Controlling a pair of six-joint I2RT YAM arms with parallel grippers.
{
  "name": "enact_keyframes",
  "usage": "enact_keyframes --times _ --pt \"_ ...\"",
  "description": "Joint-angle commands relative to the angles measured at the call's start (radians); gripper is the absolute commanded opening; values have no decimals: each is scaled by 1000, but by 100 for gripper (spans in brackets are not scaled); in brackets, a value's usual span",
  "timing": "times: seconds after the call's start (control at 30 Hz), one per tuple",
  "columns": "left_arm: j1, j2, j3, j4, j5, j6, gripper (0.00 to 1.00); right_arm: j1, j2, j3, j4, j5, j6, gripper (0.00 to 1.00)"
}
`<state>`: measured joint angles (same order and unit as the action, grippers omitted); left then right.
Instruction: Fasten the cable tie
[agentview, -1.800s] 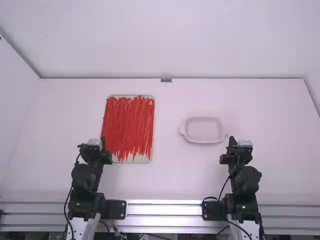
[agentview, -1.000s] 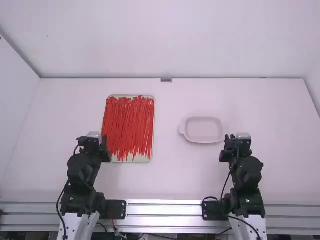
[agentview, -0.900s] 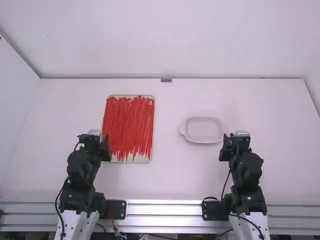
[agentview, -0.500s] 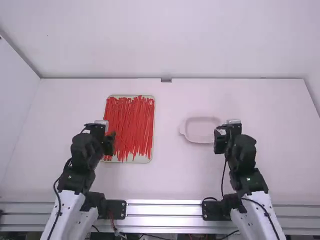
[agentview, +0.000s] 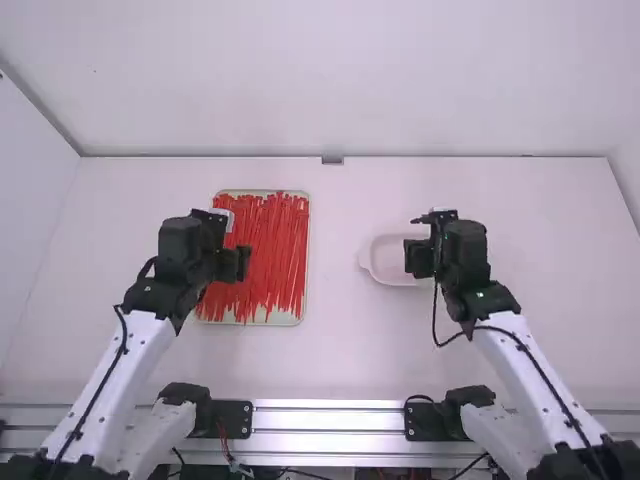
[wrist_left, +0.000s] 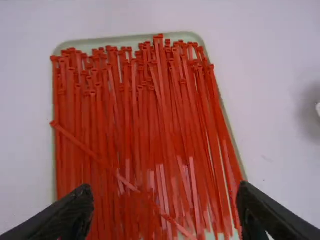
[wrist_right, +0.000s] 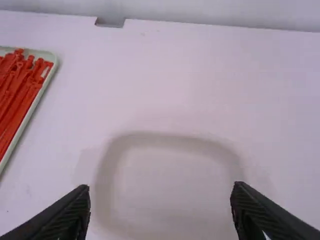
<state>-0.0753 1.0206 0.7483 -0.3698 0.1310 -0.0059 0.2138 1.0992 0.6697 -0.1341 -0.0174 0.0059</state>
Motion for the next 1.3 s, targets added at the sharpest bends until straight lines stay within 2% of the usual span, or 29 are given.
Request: enact_keyframes --times 0.0,0.17,0.33,0.6,0.97,1.27 --pt "-11 54 63 -6 21 -24 79 22 60 70 10 -6 -26 79" --pt "-19 155 139 -26 34 -23 86 57 166 137 6 -8 -24 86" --pt "-26 240 202 -58 4 -29 93 51 255 195 -33 -10 42 92" --pt "-32 312 257 -49 8 -32 98 54 327 242 -58 -42 40 98" --pt "-34 344 303 -27 9 -72 99 55 337 248 -57 -42 42 98" --pt "-89 539 534 -150 -49 -50 99 84 337 248 -58 -34 43 98"
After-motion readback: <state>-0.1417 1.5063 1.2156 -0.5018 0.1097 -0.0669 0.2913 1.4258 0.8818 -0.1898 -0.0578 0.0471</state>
